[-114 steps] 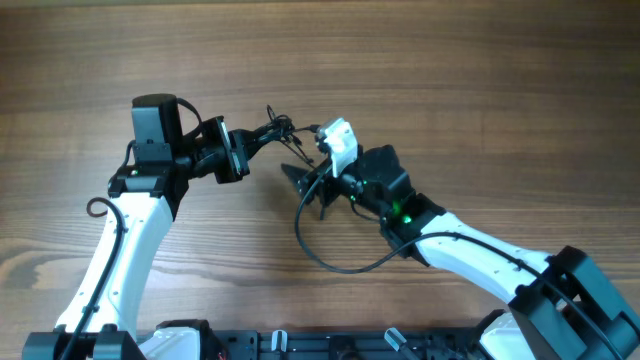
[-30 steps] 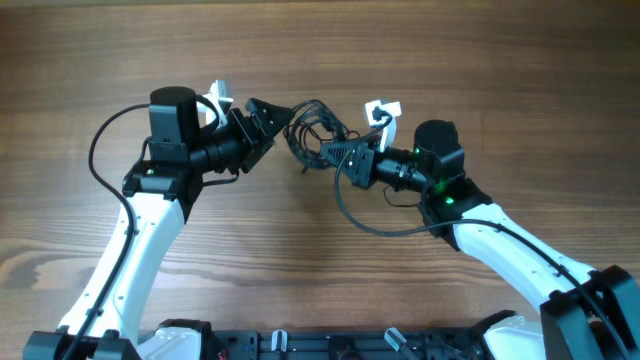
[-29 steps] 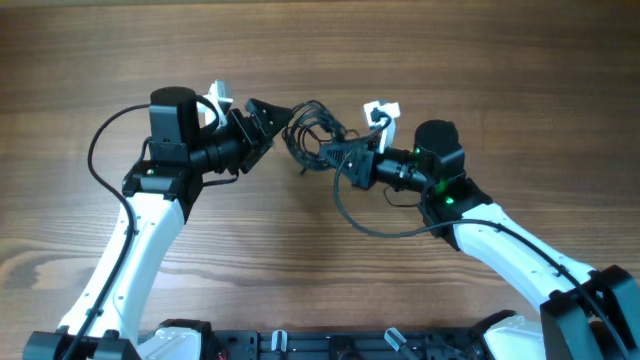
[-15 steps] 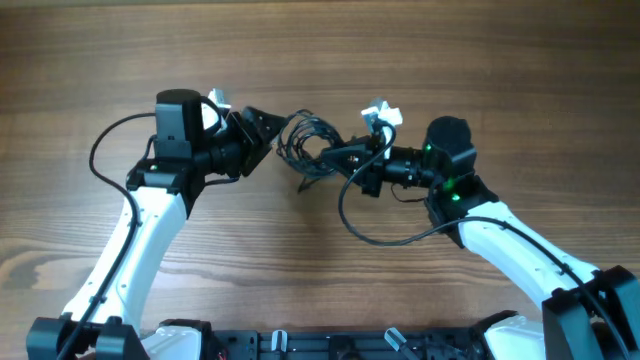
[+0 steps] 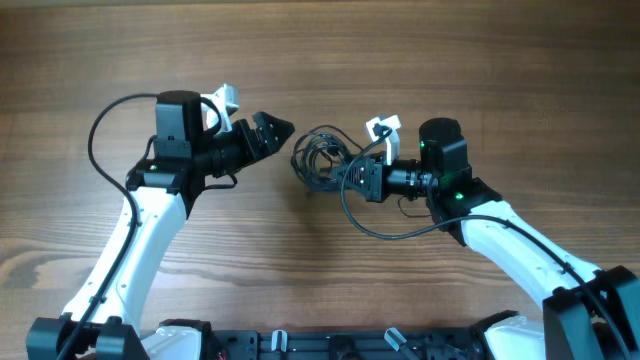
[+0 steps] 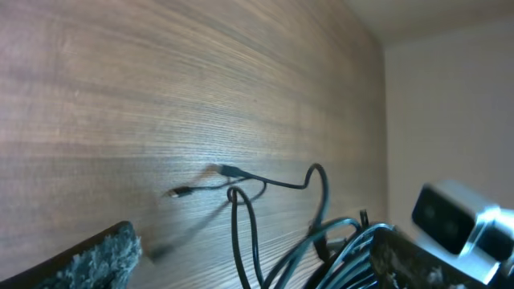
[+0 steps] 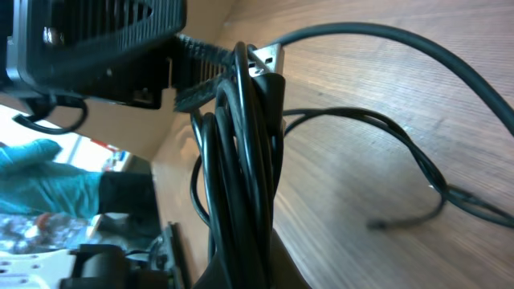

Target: Untangle cables

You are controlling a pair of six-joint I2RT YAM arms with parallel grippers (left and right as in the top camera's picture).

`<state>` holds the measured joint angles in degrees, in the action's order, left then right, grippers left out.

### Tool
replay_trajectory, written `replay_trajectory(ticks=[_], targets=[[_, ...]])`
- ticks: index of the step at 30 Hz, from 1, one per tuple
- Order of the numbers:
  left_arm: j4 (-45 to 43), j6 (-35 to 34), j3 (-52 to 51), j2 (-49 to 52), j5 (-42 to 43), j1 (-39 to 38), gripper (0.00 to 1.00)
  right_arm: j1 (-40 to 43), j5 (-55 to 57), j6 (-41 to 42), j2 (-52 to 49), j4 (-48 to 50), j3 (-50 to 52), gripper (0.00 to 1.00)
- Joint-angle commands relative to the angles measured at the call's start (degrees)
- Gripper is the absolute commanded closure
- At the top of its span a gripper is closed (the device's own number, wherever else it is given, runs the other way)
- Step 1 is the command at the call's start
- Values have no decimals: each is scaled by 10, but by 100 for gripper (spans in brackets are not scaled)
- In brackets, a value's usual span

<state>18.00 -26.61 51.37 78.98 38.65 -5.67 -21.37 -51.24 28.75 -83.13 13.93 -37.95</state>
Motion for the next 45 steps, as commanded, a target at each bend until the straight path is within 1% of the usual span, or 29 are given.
replay_trajectory(ticks=[1,4,6,10,11,13,16,20,22,23,24,25,26,27,28,30,31,32,33,34,35,36,37,38,39,40,42,44,45], targets=[[5,189,4,5,94,-2,0,12,-77,59,7,6,-6,96],[18,249,4,5,126,-2,0,38,-152,64,7,12,-6,96],[33,300,4,5,153,-2,5,62,-223,74,7,29,-6,96],[35,340,4,5,217,-2,8,60,-224,74,7,30,-6,96],[34,339,4,5,218,-2,10,57,-224,74,7,31,-6,96],[35,339,4,5,221,-5,11,50,-220,72,7,34,-6,96],[35,339,4,5,252,-19,11,39,-190,68,7,34,-6,96],[35,339,4,5,254,-45,11,32,-177,55,4,34,-6,96],[35,339,4,5,254,-56,14,31,-178,56,4,33,-6,96],[35,341,4,5,253,-64,25,31,-178,56,4,35,-6,96],[35,344,4,5,248,-70,39,32,-178,56,4,36,-6,95],[35,343,4,5,235,-74,62,31,-178,56,4,36,-6,96],[37,343,4,5,211,-76,75,31,-178,57,4,35,-6,96],[40,343,4,5,185,-76,89,31,-178,58,4,35,-6,96],[40,337,4,5,160,-75,96,31,-178,58,4,33,-6,96],[35,314,4,5,118,-68,96,32,-178,56,4,31,-6,93],[28,294,4,5,102,-60,96,32,-173,39,4,26,-6,87],[17,272,4,5,95,-50,96,32,-165,22,4,17,-5,83],[6,253,4,5,95,-40,96,31,-148,6,4,0,-6,83],[-8,229,4,5,95,-28,96,31,-127,0,4,-19,-5,89],[-26,195,4,5,95,-13,96,31,-100,-3,4,-49,-5,89],[-40,160,4,5,95,-1,96,31,-81,-6,4,-73,-5,86],[-53,122,4,5,94,11,96,31,-63,-17,4,-94,-5,71],[-63,77,4,5,94,24,96,31,-50,-31,4,-116,-5,41],[-68,46,4,5,94,33,96,31,-49,-36,4,-128,-5,22],[-69,19,4,5,86,39,96,31,-50,-32,4,-132,-5,14],[-61,-54,4,5,38,44,96,31,-81,-31,4,-125,-5,10],[-41,-145,4,5,-26,42,96,22,-109,-31,4,-96,-5,10],[-28,-203,4,5,-56,38,96,6,-108,-31,4,-72,-5,10]])
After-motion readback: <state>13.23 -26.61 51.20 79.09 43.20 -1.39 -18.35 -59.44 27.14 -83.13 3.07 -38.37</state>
